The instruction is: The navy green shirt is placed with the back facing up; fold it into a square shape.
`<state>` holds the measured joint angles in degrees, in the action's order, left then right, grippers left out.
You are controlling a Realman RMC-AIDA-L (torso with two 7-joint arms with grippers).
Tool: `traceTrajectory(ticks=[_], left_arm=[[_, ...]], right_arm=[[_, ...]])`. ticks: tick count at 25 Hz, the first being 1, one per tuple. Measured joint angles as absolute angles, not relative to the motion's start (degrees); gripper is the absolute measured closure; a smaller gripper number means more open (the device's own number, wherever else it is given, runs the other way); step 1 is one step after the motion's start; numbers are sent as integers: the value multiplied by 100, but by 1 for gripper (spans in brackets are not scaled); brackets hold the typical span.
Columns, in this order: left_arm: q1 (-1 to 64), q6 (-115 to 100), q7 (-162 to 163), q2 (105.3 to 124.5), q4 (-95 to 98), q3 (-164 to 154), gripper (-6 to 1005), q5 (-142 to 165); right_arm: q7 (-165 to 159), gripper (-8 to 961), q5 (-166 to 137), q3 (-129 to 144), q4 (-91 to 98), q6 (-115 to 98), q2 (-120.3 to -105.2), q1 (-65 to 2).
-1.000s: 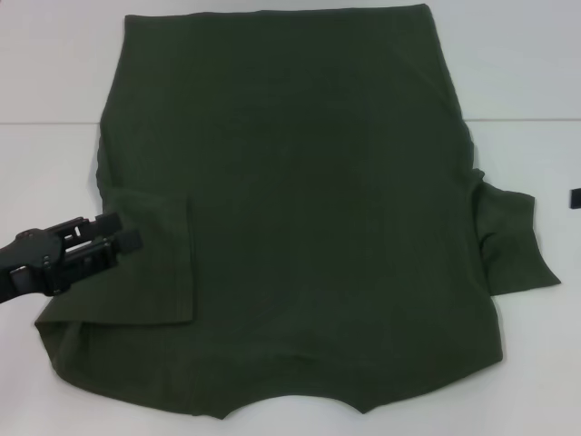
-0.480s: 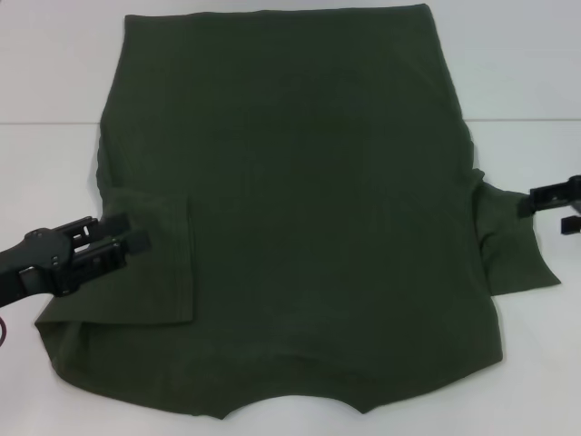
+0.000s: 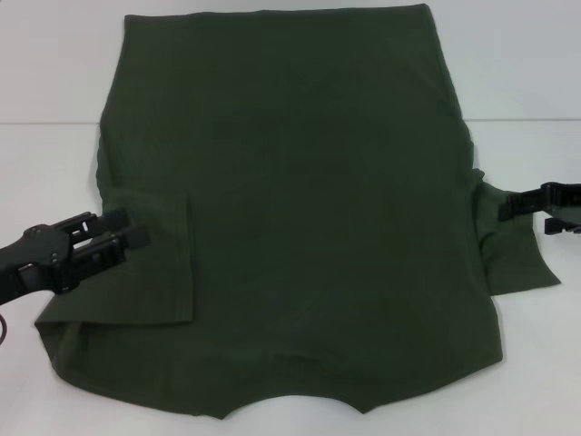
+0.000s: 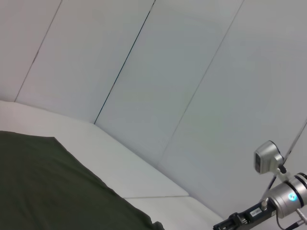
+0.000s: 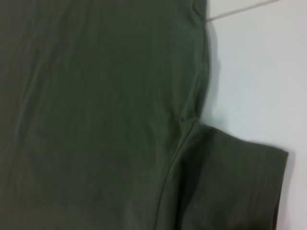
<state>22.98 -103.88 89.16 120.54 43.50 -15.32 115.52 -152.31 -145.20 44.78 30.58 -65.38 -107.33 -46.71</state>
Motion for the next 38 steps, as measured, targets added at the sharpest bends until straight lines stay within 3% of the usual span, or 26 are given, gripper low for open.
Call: traceTrajectory(ticks=[8, 38], left_arm=[[2270, -10388, 8911, 12058, 4364, -1529, 387, 11446], [2282, -10380, 8850, 12076, 4350, -1529, 386, 11375]], right_arm=[[-15231, 47, -14520, 4766, 2949, -6115, -10896, -4658], [-14970, 51, -14455, 4765, 2923, -6095, -11021, -4805]])
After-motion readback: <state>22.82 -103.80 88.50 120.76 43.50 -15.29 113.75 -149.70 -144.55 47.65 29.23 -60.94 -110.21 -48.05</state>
